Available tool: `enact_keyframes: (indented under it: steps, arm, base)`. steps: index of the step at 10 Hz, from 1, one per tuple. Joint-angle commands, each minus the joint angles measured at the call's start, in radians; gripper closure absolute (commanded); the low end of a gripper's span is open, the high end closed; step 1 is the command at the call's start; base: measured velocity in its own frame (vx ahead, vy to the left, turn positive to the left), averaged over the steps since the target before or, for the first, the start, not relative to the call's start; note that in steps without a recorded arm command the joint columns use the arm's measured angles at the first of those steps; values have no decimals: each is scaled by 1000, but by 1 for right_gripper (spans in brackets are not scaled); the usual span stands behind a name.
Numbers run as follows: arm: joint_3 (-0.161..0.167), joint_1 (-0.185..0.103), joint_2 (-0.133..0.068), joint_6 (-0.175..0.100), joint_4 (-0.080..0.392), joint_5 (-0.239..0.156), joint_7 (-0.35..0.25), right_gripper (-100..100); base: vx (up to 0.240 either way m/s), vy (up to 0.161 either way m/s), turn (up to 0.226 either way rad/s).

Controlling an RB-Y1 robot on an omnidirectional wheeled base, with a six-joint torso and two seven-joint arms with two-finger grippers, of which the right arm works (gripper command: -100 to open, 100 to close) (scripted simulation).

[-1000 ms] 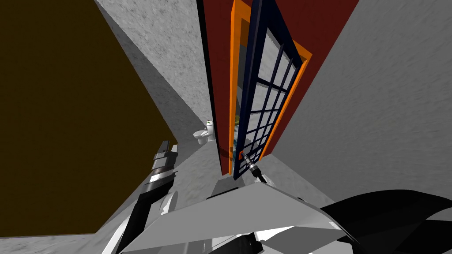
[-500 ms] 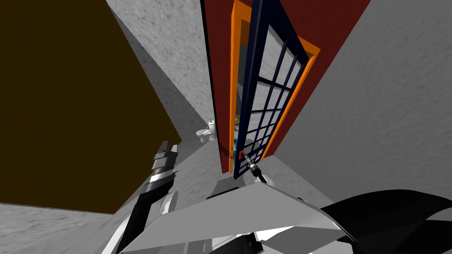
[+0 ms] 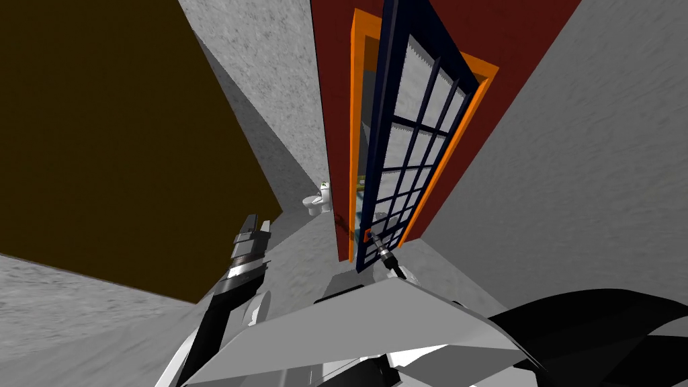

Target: Pull the door open

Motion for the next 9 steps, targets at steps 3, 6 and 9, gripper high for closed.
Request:
enact_keyframes:
  steps: [3, 6, 9]
  arm:
    - [18, -7, 12, -15, 17, -18, -53, 100]
    - [30, -7, 11, -11, 16, -53, -127, 100]
    - [43, -7, 9, -8, 15, -89, -203, 100]
  base:
    - [-46, -38, 55]
    - [-53, -39, 110]
    - [-63, -57, 115]
